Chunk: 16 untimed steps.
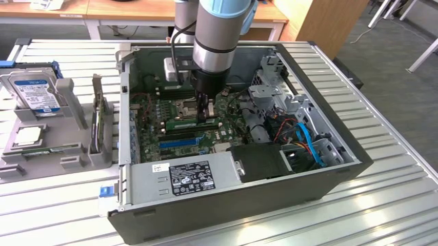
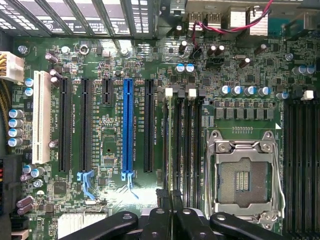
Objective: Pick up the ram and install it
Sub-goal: 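Insert the ram into the slot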
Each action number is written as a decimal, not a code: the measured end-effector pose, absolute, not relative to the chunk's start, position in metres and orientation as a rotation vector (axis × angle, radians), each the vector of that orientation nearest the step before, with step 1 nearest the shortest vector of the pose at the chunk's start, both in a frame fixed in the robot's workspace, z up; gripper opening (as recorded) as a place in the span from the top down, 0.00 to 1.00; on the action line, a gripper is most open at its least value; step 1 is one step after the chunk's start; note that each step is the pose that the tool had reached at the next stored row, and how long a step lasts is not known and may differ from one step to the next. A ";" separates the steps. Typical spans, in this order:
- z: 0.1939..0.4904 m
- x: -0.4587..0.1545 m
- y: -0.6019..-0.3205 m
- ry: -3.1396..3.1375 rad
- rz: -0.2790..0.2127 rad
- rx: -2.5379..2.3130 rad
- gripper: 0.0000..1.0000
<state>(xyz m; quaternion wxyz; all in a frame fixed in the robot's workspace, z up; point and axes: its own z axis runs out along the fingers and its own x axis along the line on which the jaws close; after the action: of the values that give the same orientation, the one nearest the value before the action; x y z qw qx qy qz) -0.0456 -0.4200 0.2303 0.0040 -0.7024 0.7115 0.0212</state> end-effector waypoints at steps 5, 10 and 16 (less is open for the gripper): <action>0.230 -0.046 -0.420 2.229 0.066 -2.201 0.88; 0.230 -0.046 -0.420 2.229 0.066 -2.201 0.88; 0.228 -0.046 -0.420 2.229 0.067 -2.201 0.88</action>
<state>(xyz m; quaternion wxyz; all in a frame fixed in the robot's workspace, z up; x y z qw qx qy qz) -0.0456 -0.4200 0.2285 0.0042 -0.7024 0.7114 0.0212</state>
